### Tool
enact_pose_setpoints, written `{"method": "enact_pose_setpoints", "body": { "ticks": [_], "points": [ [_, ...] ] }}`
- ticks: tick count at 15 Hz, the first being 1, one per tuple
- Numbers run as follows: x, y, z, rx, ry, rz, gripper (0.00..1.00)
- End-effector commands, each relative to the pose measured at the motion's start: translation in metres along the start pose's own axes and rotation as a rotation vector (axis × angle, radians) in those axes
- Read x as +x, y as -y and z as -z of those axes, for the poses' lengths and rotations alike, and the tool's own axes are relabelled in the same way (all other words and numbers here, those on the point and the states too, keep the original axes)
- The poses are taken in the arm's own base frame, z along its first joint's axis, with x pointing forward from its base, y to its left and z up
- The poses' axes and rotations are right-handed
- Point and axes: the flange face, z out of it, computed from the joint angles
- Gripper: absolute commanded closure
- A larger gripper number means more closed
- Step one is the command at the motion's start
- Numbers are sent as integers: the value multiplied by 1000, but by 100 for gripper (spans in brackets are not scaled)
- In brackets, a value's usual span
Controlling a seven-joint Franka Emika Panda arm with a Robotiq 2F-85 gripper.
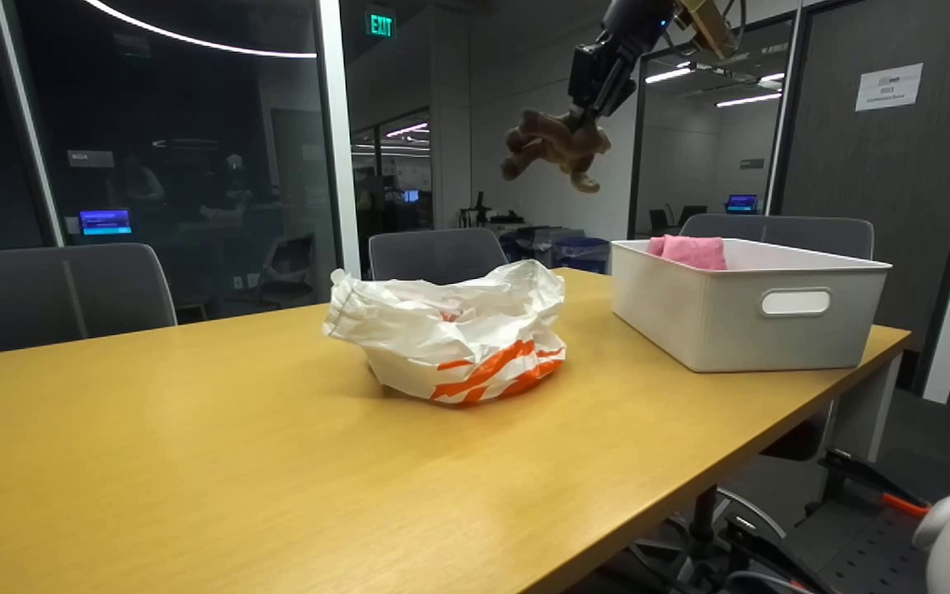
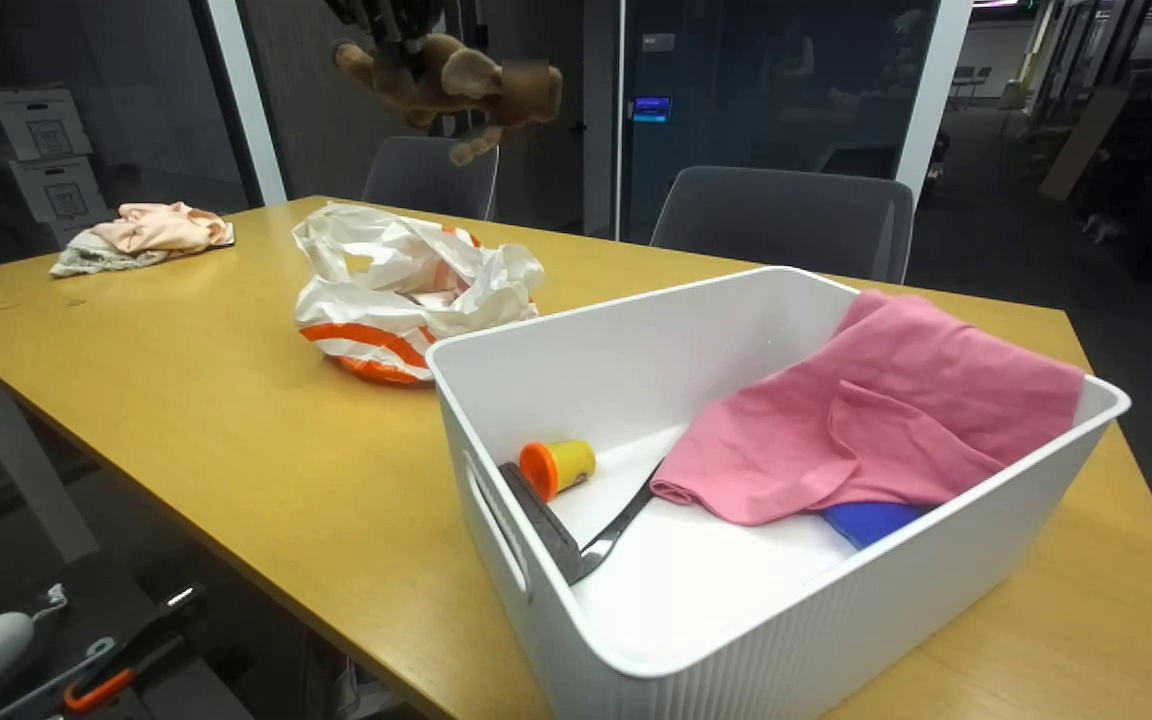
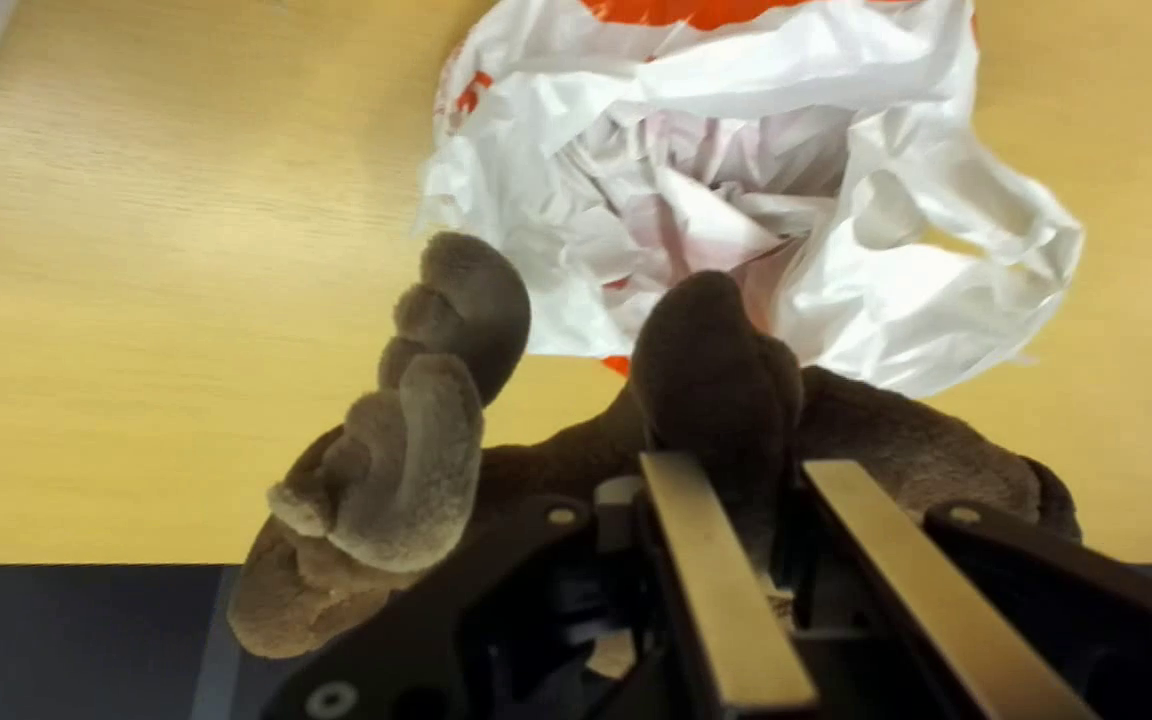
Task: Put the plush toy and the pink shirt into the carrier bag
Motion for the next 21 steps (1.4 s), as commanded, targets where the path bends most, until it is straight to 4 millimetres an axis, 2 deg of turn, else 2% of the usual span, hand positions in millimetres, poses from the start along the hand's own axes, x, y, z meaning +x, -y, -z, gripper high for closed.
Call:
{"method": "enact_pose_setpoints", "body": {
  "ticks": [1,5,7,10,13,17,21],
  "points": [
    [-12,42,-23,70,34,135,95],
    [-39,94,-52,126,78,311,95],
    [-46,115,-68,132,68,392,95],
    [-40,139,-95,120,44,469,95],
    [-34,151,-125,108,39,505,95],
    [-10,144,-160,63,0,525,95],
    [14,105,-175,37,6,555,95]
  ]
}}
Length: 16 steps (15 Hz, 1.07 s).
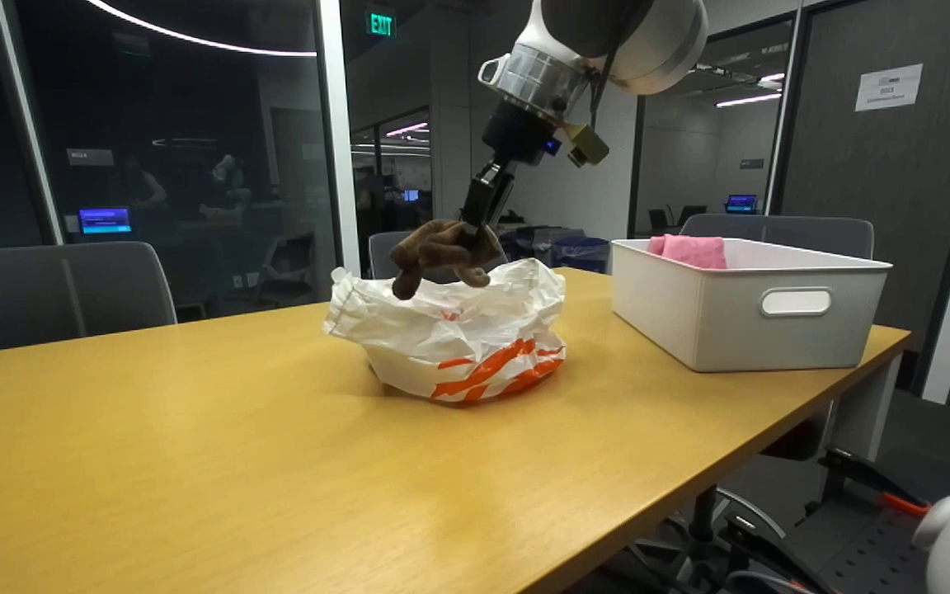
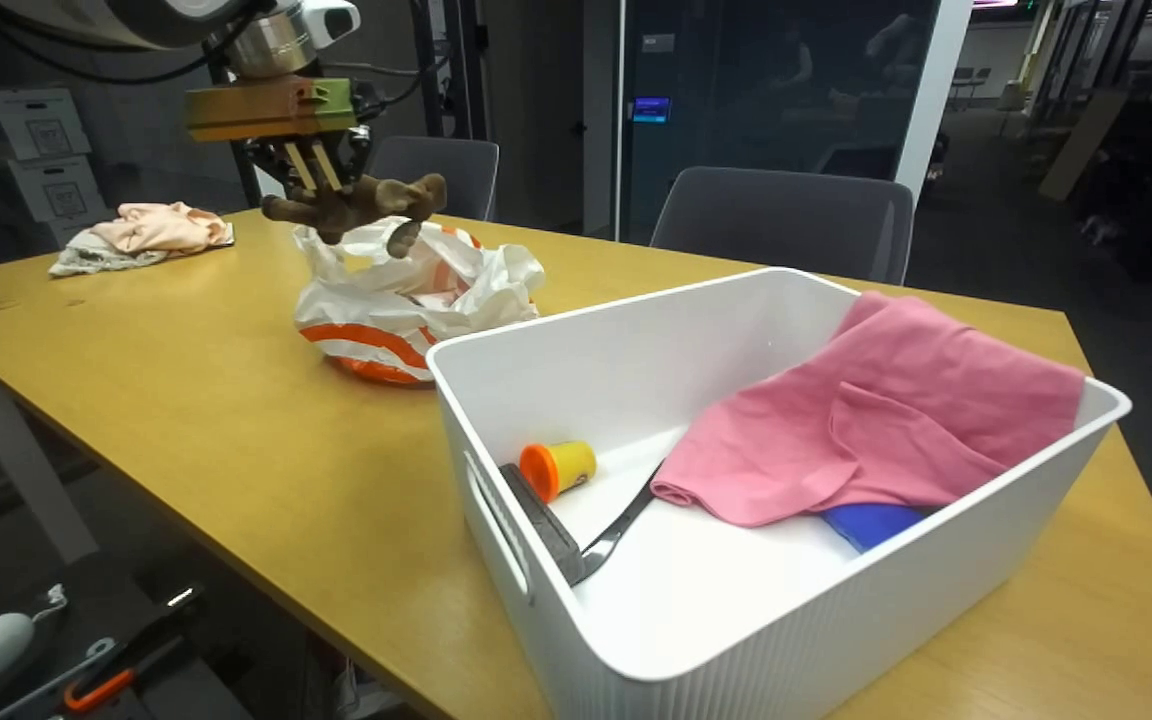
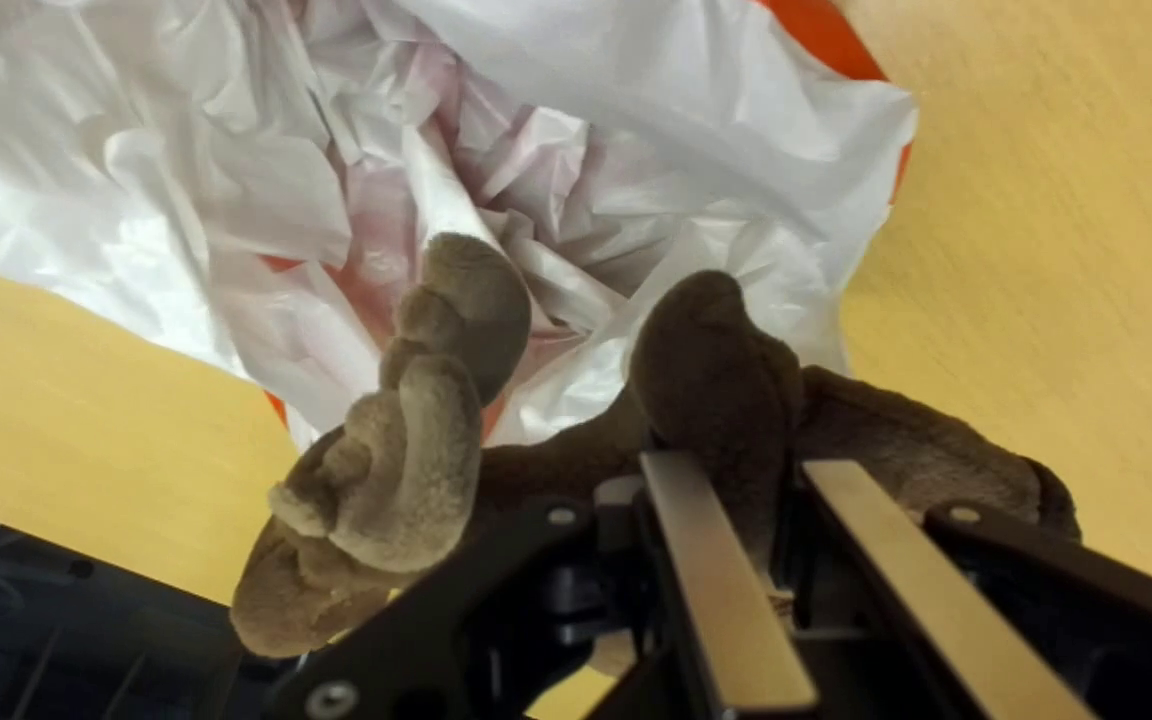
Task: Put the plush toy and the pink shirt into the carrier bag
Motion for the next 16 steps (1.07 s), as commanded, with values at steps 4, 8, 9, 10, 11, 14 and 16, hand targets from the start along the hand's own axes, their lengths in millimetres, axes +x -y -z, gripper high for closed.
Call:
{"method": "enact_pose_setpoints", "body": {
  "ticks": [4,8,9,10,11,14,16],
  "points": [
    [-26,-61,-22,12,39,1,95],
    [-47,-57,-35,53,43,-33,95],
    [-47,-52,-38,65,35,-39,94],
    [-46,-47,-40,74,27,-42,94],
    [-45,-40,-44,74,19,-42,94],
    [-33,-21,-56,75,-8,-40,95],
    [-22,-18,-63,73,-42,-39,94]
  ]
}}
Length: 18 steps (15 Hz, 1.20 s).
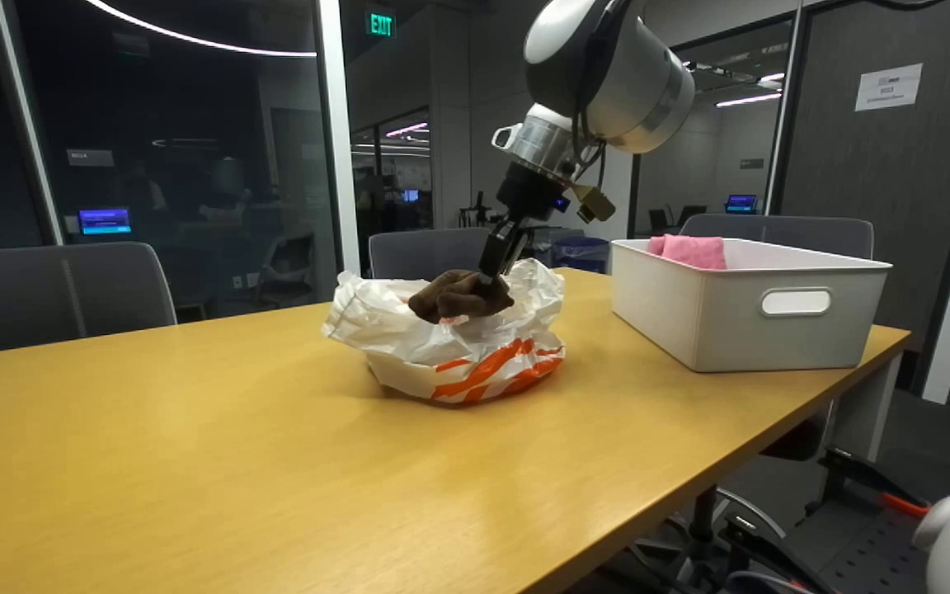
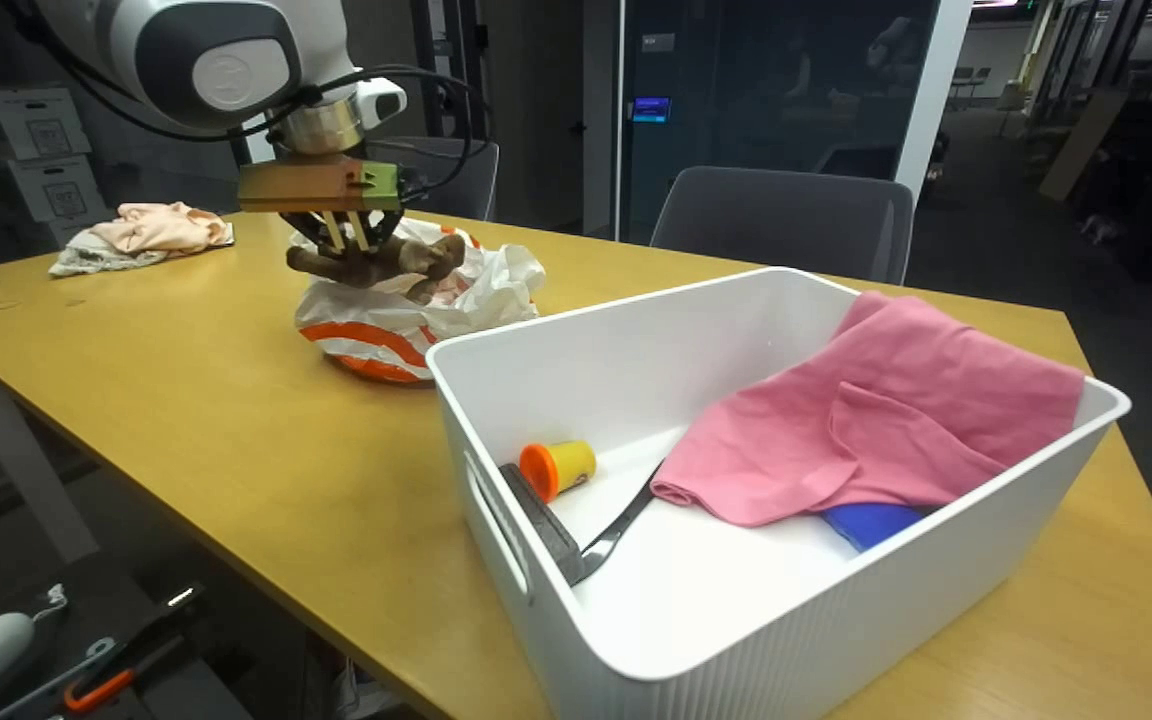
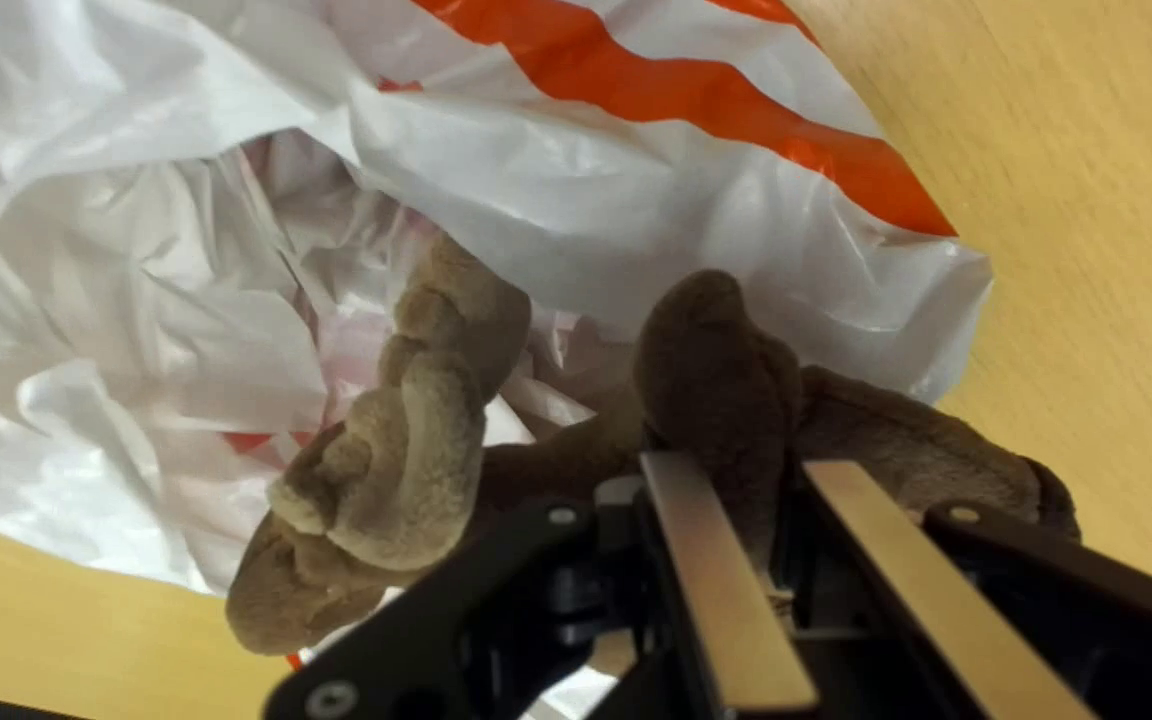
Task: Put the plush toy and the pink shirt into the carrier bag
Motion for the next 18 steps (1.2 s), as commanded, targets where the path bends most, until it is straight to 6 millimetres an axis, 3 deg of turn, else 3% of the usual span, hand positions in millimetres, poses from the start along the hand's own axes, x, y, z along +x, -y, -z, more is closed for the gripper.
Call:
{"method": "enact_pose_setpoints", "body": {
  "ticks": [1,5,6,8,14,18],
  "points": [
    [24,4,-11,-15,-82,3,93],
    [45,-4,-18,-31,-165,-10,92],
    [45,-9,-20,-35,-170,-17,56],
    [41,-17,-20,-29,-168,-14,49],
    [12,-41,7,34,-149,-21,4],
    [-14,-81,51,8,-113,-103,0]
  ]
}}
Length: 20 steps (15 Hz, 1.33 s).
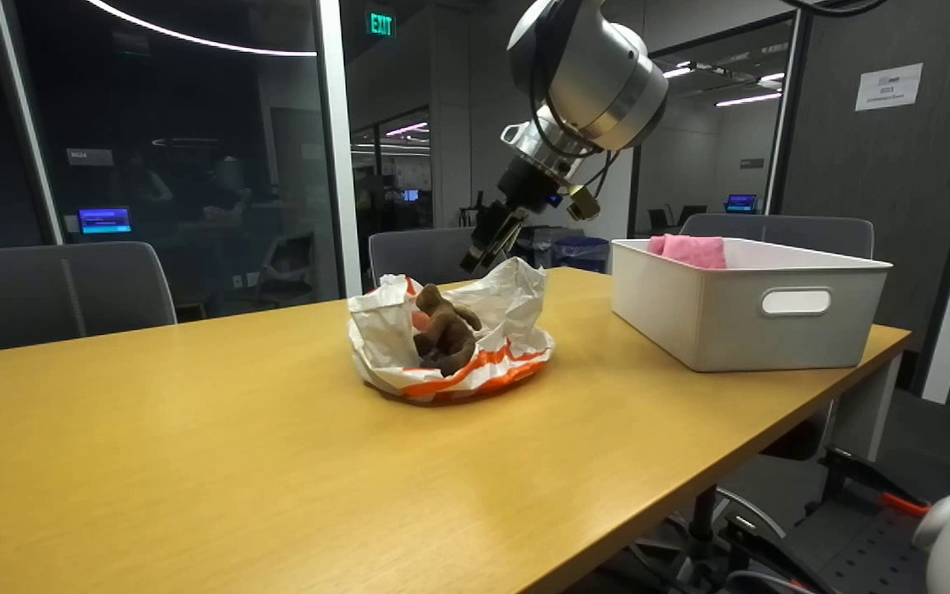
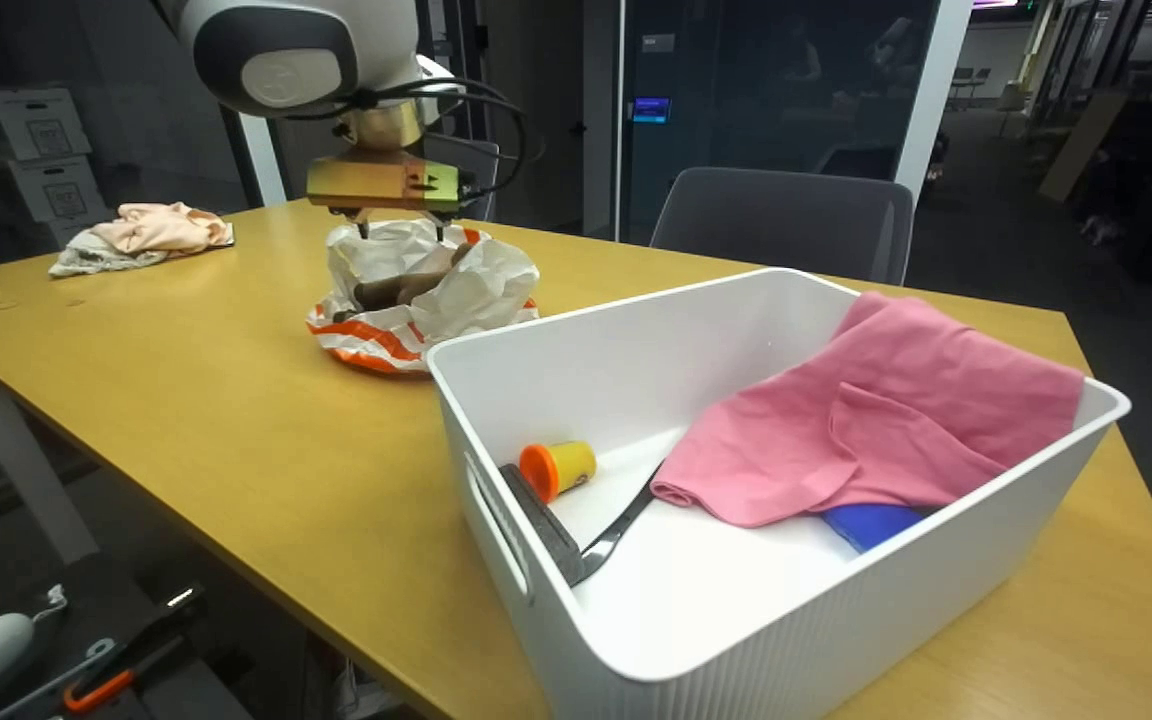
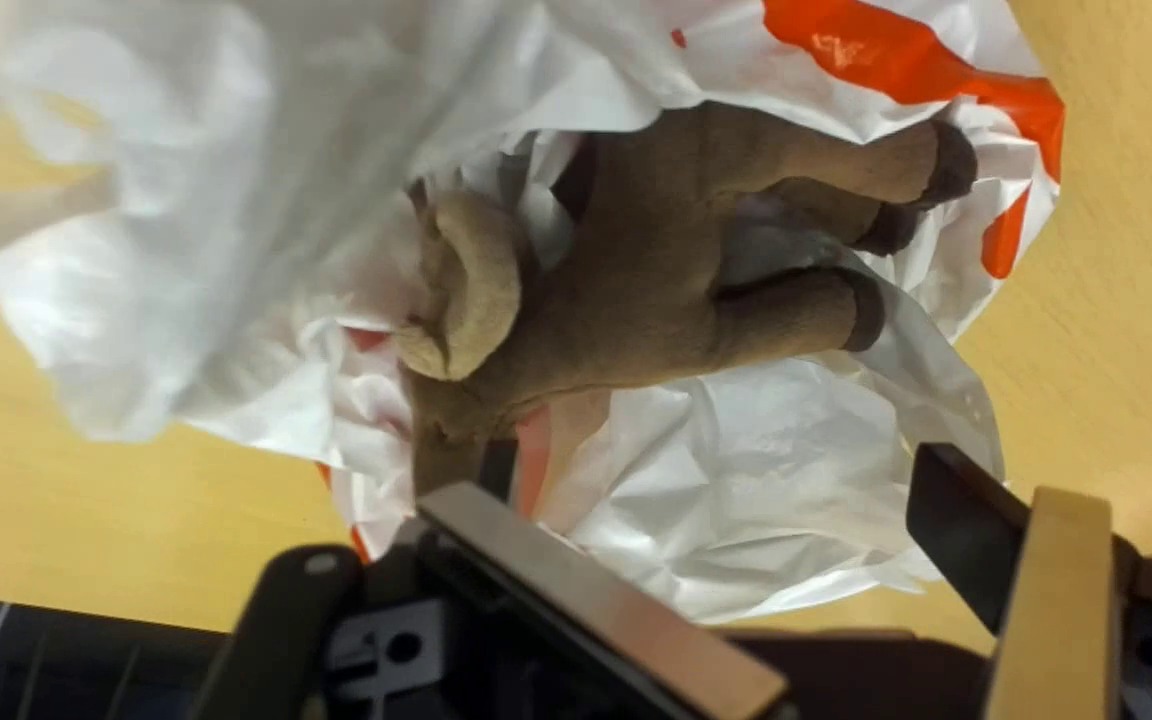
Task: Put the plush toy and the pink shirt into the carrier bag
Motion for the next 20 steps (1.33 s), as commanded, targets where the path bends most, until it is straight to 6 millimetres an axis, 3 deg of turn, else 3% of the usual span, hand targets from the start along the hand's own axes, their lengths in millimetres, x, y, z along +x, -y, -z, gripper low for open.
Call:
{"method": "enact_pose_setpoints", "body": {
  "ticks": [1,6,9,12,14,15,18,20],
  "points": [
    [-20,-32,60,-52,39,-65,0],
    [-63,-120,152,-316,102,-230,0],
    [-89,-173,187,-466,121,-335,0],
    [-107,-195,218,-618,143,-402,0],
    [-124,-193,243,-713,195,-467,0],
    [-120,-197,220,-635,190,-418,0],
    [-129,-201,236,-690,201,-461,0],
    [-126,-203,230,-694,201,-490,0]
  ]
}}
